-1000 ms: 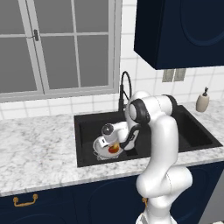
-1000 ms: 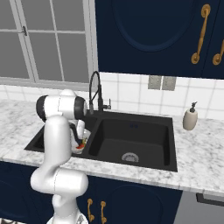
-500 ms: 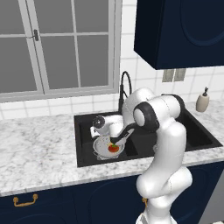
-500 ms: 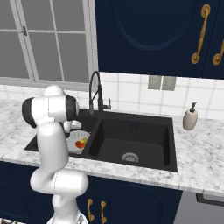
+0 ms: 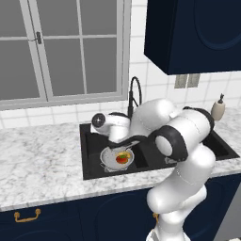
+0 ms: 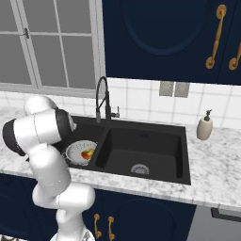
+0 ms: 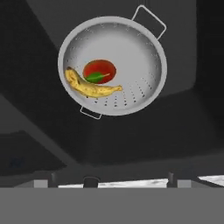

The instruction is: Put the colander in the sink, put the mango, banana in the colander, and turn on the sink faucet and pour water over the colander.

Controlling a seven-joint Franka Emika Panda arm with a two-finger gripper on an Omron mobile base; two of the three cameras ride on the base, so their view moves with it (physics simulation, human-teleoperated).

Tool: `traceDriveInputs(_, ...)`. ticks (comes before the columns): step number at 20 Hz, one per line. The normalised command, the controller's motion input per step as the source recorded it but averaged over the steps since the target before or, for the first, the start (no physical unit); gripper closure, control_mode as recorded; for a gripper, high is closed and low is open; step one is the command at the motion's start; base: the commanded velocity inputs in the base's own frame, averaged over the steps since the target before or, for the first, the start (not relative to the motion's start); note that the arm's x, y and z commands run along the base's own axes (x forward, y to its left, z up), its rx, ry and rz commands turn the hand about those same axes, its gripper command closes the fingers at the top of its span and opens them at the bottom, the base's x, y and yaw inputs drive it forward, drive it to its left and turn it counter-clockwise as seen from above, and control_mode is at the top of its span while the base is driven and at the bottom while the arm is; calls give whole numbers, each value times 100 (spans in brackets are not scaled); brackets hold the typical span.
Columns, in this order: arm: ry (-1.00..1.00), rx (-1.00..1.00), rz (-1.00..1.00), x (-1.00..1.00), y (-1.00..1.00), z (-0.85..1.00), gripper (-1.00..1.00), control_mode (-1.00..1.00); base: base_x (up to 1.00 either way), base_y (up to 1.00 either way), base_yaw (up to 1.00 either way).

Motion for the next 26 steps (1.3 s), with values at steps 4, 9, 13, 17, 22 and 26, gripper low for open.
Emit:
traceDriveInputs(4, 0, 28, -16, -56, 0, 100, -100, -100, 0, 0, 0)
traceDriveInputs(9, 0, 28, -2, -70, -13, 98, -100, -100, 0, 0, 0)
traceDriveInputs(13, -1, 20, 12, -67, -35, 90, -100, -100, 0, 0, 0)
traceDriveInputs(17, -1, 7, 21, -75, -52, 63, -100, -100, 0, 0, 0)
traceDriveInputs(22, 0, 0, 23, -73, -58, 47, -100, -100, 0, 0, 0)
traceDriveInputs(26, 0, 0, 28, -66, -70, 44, -100, -100, 0, 0, 0)
